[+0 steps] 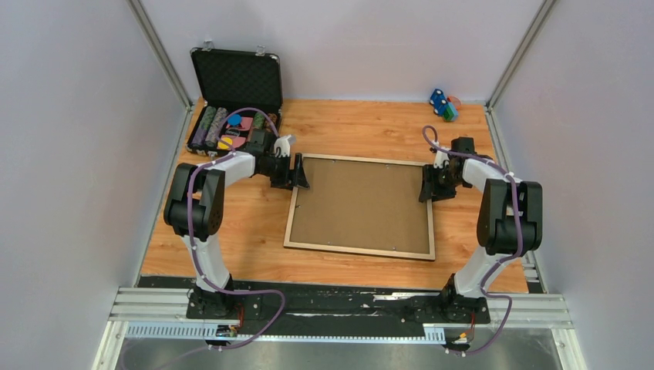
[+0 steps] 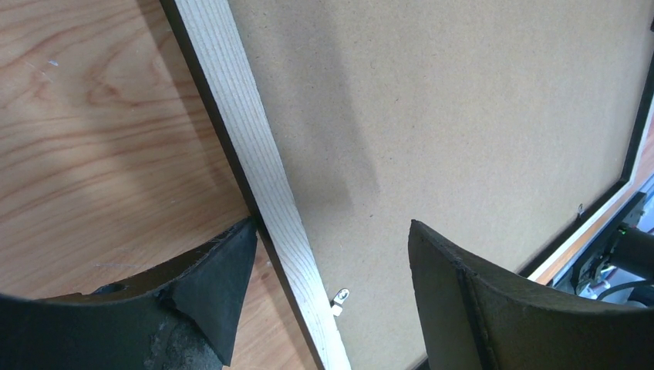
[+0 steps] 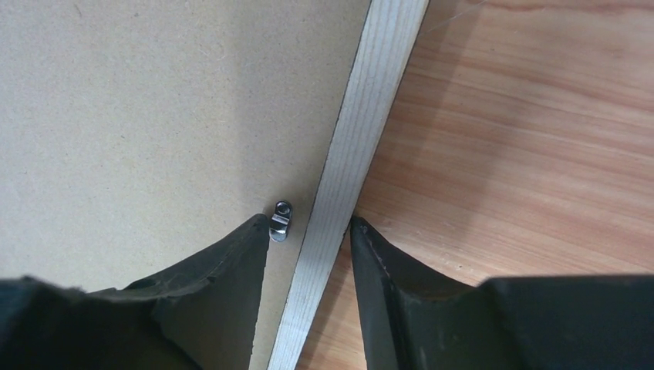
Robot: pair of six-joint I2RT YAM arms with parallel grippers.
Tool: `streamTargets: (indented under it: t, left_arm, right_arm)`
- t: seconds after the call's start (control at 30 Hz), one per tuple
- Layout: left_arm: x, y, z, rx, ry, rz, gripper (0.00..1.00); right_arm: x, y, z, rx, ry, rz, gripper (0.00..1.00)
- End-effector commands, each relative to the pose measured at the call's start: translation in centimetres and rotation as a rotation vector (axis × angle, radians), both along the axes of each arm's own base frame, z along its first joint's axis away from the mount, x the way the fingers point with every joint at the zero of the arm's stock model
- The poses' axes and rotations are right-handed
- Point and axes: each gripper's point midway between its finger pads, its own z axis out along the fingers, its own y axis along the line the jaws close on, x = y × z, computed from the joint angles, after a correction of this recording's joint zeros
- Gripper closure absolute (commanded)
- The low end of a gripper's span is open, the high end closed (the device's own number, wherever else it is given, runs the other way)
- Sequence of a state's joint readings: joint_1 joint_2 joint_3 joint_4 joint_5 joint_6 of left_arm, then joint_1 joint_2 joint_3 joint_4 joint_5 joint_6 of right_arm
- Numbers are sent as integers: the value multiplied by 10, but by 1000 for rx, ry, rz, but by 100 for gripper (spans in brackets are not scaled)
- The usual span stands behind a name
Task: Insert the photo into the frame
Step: Install the photo frame at the center of the board.
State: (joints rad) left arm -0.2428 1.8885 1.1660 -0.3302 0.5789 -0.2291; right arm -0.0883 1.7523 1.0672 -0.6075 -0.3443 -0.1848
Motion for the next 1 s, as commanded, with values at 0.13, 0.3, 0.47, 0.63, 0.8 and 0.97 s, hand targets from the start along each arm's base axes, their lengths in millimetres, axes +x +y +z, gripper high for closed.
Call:
streamTargets:
  t: [0.13,0.3,0.47,0.63,0.8,0.97]
  left_arm:
    - [-19,9,-21,73,91,-8,19]
    - [-19,9,-23,75,97,-10,19]
    - [-19,10,-24,76,103,-10,19]
    - [-19,10,-24,78,104,-12,19]
    - [-19,10,-24,83,102,-14,19]
    - [-14,13,-14,96,67,-17,17]
  right_arm:
    - [6,-5,1,-55,-48,15,60]
    - [10,-7,4,-67,-61,32,68]
    - [16,-5,11,-60,-81,65,77]
    - [20,-4,13,-53,-88,91,84]
    - [24,-3,18,-44,-100,83,75]
    - [25,-3,34,-27,-132,43,48]
